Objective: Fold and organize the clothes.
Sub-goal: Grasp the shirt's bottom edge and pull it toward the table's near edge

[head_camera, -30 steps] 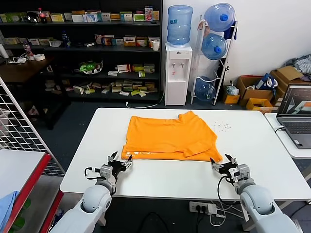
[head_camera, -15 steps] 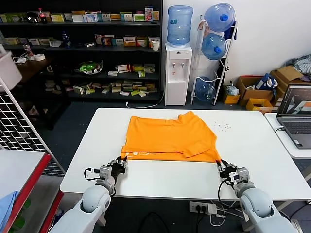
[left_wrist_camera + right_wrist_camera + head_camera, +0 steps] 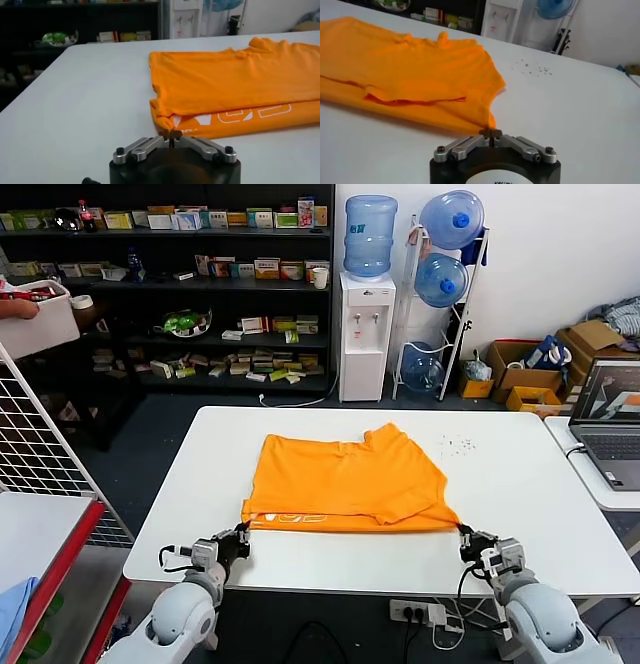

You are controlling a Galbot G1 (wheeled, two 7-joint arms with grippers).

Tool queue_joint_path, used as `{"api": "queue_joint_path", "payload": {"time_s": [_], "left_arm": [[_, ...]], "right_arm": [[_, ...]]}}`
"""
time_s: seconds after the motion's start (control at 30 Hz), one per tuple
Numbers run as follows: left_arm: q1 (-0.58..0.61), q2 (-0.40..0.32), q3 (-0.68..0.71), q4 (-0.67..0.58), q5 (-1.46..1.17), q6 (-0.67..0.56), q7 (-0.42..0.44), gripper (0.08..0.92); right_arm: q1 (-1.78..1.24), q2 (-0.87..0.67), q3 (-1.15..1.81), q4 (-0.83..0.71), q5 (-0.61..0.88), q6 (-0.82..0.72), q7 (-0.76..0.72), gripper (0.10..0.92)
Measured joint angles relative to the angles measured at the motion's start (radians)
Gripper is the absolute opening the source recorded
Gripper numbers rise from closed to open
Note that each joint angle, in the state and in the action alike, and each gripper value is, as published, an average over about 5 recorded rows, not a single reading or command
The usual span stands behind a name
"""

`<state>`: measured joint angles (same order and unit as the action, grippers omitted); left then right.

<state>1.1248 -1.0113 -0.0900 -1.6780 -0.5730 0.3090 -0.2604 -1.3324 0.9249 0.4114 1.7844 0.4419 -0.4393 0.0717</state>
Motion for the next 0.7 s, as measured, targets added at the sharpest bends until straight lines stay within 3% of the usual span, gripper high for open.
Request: {"api": "queue_joint_path", "payload": {"time_s": [0.33,0.47,0.7], "left_arm": [[0.127,0.083,-0.029,-0.148,-0.032,0.041,-0.031,0.103],[0.165,0.102,-0.036,-0.192,-0.04,0.067,-0.039,0.145],[0.19,0.137,-0.052,-0.262,-0.07,0.118,-0.06,0.342]], "right_arm": [[-0.146,-0.014,0.031,0.133,0.016,-0.059,0.045,0.138],[-0.171,-0.023,0.038,0.172,0.031,-0.078,0.058,0.226],[-0.172,-0.048,0.048,0.232,0.078,-0.072,0.094,0.433]]}}
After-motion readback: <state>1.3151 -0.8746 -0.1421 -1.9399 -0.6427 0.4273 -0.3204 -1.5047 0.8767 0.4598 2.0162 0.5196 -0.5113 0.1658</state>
